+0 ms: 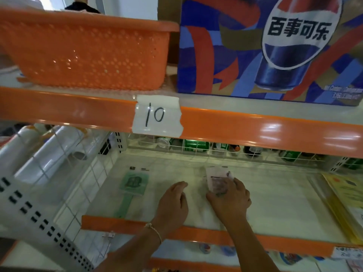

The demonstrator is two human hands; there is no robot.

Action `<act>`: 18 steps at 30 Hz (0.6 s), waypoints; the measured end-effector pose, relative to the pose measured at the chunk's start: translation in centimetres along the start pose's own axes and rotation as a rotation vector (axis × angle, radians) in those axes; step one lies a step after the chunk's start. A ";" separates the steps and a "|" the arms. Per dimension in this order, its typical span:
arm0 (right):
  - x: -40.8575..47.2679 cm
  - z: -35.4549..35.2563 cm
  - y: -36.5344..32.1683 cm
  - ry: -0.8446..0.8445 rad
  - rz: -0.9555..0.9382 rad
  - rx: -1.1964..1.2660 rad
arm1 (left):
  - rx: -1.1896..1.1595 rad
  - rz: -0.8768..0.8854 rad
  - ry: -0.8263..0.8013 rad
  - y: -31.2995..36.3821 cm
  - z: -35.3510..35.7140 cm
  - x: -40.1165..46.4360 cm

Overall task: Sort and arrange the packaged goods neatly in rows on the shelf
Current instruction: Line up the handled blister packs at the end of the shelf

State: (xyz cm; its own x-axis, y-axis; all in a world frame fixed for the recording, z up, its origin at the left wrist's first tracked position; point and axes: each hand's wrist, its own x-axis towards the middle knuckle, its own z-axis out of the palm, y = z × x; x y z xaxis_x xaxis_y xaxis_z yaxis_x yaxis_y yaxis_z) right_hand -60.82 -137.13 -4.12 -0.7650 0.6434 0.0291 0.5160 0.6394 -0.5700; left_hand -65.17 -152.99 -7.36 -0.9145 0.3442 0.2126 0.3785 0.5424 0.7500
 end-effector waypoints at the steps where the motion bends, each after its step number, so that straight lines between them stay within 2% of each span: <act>1: -0.2 0.1 -0.3 0.013 -0.028 0.057 | -0.023 -0.010 0.009 -0.3 -0.3 0.2; 4: -1.3 -0.5 -1.8 -0.033 -0.054 0.339 | -0.136 -0.082 0.040 -0.5 -1.7 1.0; 6: -2.1 -1.1 -3.1 -0.174 0.069 0.670 | -0.253 -0.212 -0.011 -0.3 -2.5 1.8; 8: -2.9 -1.4 -4.9 -0.397 0.251 1.095 | -0.437 -0.365 -0.064 -0.5 -3.7 2.7; 10: -3.7 -1.4 -6.5 -0.533 0.422 1.368 | -0.575 -0.449 -0.086 -0.8 -4.7 3.4; 13: -4.0 -0.7 -7.8 -0.590 0.466 1.479 | -0.710 -0.539 -0.065 -1.3 -6.0 3.9; 18: -4.1 1.0 -9.5 -0.623 0.389 1.402 | -0.905 -0.652 0.043 -2.8 -7.5 4.1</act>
State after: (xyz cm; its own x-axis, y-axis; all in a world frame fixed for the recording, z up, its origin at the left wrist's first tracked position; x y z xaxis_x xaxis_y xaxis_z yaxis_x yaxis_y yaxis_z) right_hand -63.01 -146.29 0.37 -0.8899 0.1763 -0.4208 0.2295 -0.6241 -0.7469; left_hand -71.02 -158.84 -3.89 -0.9109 0.1613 -0.3799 -0.4035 -0.1548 0.9018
